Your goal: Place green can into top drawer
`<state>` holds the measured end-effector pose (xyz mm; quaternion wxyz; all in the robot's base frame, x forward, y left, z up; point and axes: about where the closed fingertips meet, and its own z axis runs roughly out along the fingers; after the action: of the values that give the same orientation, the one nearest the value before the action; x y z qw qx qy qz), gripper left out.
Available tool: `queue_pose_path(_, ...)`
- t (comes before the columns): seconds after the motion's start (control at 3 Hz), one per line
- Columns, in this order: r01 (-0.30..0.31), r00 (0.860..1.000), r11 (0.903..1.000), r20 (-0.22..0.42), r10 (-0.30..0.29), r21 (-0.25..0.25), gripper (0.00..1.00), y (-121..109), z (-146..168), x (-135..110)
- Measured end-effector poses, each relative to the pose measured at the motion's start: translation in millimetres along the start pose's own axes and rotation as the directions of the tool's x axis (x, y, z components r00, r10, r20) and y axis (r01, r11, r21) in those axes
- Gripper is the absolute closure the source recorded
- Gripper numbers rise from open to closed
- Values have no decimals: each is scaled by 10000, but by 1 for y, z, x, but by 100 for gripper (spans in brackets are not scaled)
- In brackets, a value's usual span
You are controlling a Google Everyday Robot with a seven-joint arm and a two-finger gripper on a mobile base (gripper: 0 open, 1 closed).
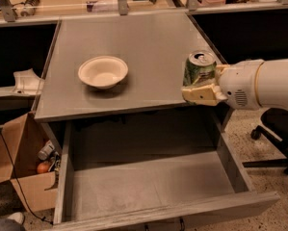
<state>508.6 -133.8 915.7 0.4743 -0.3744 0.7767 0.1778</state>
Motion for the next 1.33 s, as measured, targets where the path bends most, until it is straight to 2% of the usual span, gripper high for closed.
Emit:
queue_pose_path(0.33,-202,9998,9997,66,201,153,100,12,-6,12)
queue_pose_path(0.67,-1179,9930,9922,74,1177,414,100,53,-18,51)
queue_pose_path(1.0,-1228,9924,9914,61,1227,454,100,54,-18,54)
queue_pose_path(1.33,-1476,9890,9844,24,1481,957,100,59,-11,73)
